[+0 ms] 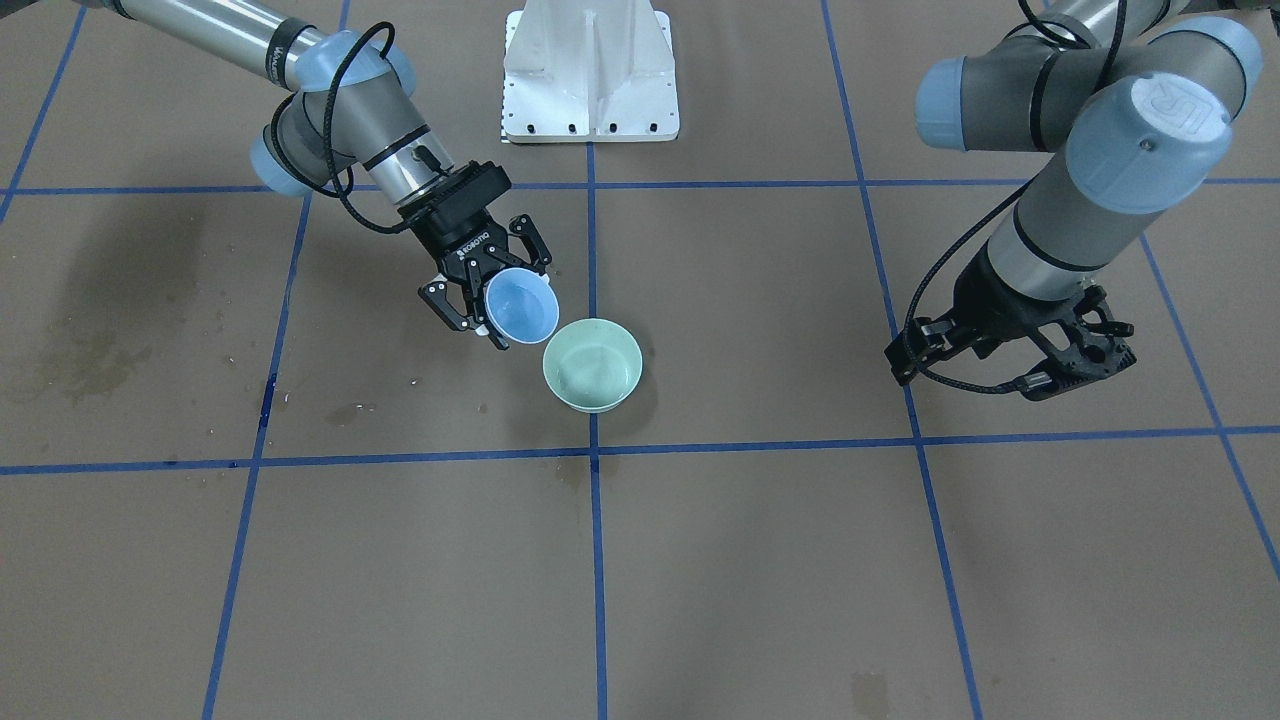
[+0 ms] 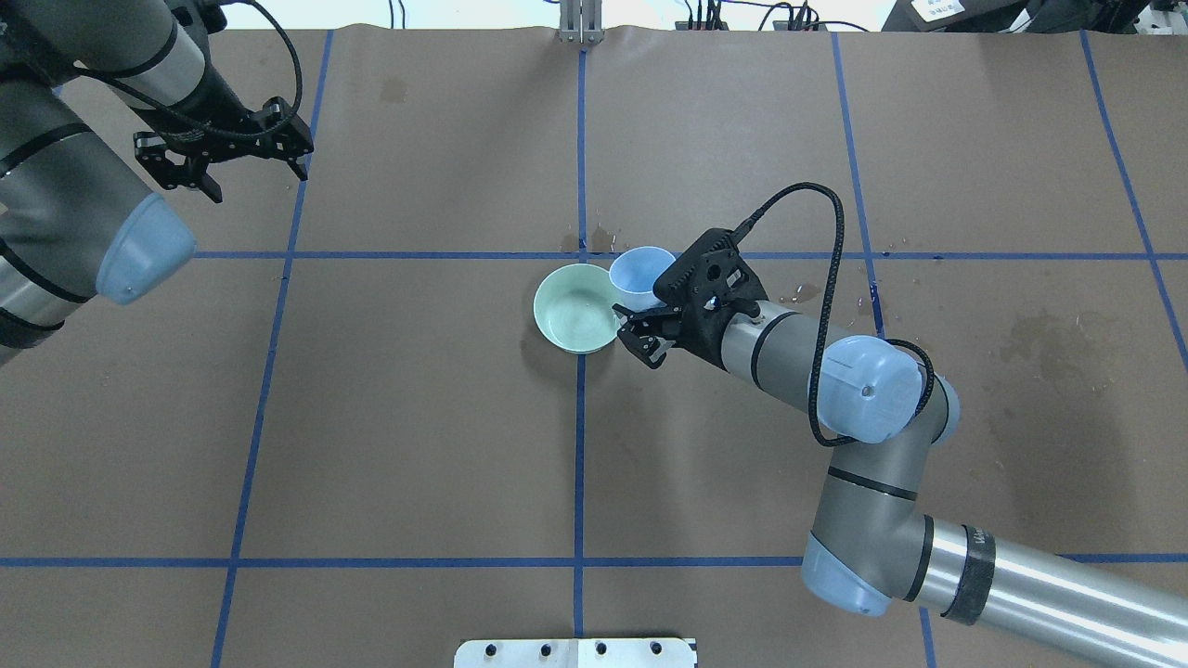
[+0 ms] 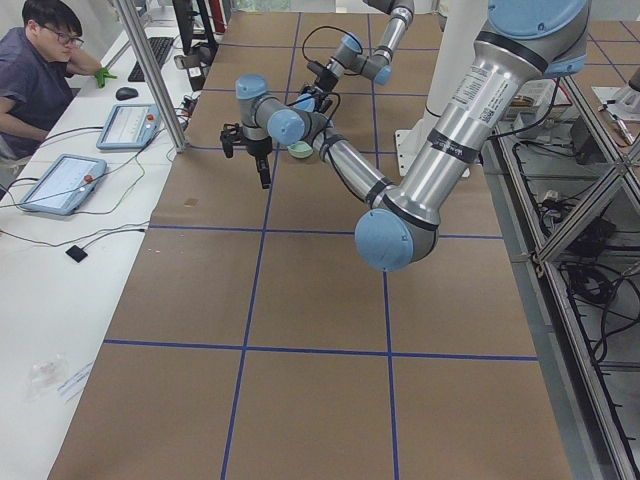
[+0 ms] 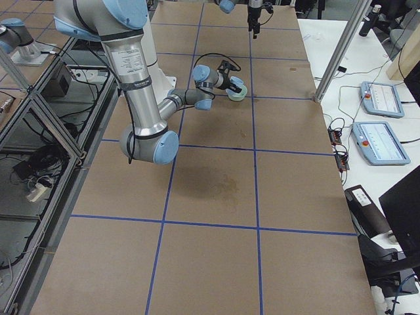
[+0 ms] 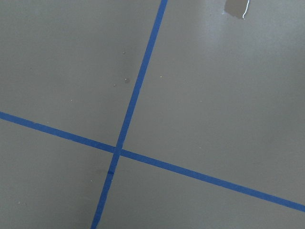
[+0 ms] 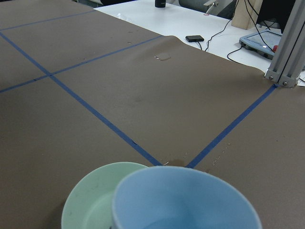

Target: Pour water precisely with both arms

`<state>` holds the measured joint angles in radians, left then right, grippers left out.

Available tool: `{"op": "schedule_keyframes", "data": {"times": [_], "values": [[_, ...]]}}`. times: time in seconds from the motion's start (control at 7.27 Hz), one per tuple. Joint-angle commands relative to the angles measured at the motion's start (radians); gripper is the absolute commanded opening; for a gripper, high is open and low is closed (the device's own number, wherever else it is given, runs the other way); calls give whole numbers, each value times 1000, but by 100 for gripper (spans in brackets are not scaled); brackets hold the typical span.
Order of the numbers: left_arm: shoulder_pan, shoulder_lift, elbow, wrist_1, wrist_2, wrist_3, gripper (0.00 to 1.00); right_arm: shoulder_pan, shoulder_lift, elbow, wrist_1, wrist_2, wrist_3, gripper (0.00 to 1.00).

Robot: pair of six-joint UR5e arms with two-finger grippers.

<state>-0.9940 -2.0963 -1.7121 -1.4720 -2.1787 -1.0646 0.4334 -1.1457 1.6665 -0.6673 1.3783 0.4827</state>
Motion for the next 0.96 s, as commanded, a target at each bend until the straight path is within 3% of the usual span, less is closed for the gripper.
{"op": "schedule_keyframes", "data": {"times": [0.0,0.55,0.83], "values": [[-9,9,2,1,0,18,100,-5,55,76,-247,4,-27,0],[-15,13,11,-2,0,20,100,-50,119,98,-555,7,-68,0],[-15,19,19,-2,2,26,100,-53,129,98,-624,48,-70,0]]}}
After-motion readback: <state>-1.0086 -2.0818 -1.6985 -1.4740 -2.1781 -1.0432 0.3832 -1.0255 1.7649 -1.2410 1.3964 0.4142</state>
